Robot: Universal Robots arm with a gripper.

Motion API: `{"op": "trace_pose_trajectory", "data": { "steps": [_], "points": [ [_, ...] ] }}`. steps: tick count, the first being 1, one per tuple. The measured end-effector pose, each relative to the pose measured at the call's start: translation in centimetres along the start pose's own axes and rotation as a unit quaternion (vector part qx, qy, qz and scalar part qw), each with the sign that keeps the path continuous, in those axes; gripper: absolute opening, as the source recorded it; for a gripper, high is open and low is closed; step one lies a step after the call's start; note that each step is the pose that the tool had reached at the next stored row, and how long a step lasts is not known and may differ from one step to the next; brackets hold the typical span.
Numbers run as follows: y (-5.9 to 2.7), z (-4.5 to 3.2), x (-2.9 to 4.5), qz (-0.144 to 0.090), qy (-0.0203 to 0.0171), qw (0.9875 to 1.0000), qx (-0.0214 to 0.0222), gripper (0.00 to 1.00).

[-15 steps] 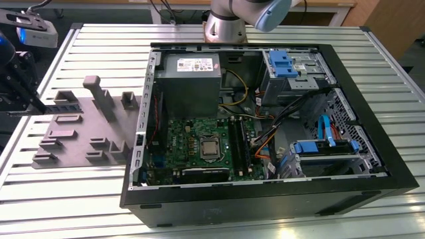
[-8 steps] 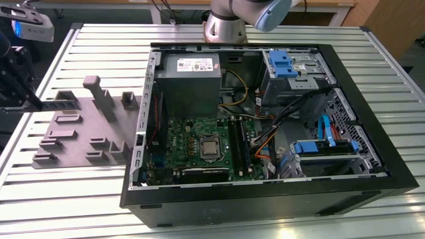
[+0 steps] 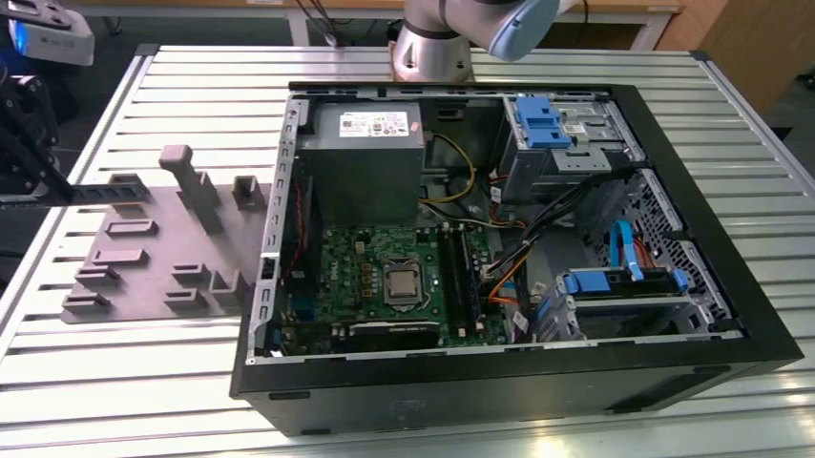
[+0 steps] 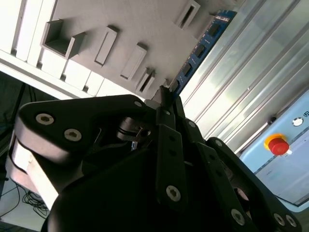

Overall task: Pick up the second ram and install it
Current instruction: 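Pick up the second ram and move it above second insertion slot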

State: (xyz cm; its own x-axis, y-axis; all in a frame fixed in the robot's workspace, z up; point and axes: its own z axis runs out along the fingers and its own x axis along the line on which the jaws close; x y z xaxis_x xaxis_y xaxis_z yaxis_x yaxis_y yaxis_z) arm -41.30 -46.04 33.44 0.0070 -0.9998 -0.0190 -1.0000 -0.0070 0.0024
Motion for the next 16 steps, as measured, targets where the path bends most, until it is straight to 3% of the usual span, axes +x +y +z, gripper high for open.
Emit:
{"op": "trace_pose_trajectory", "data": {
  "steps": [16],
  "points": [
    [0.01, -3.04, -0.06, 0.0, 0.0, 1.0, 0.0, 0.14]
  ]
}}
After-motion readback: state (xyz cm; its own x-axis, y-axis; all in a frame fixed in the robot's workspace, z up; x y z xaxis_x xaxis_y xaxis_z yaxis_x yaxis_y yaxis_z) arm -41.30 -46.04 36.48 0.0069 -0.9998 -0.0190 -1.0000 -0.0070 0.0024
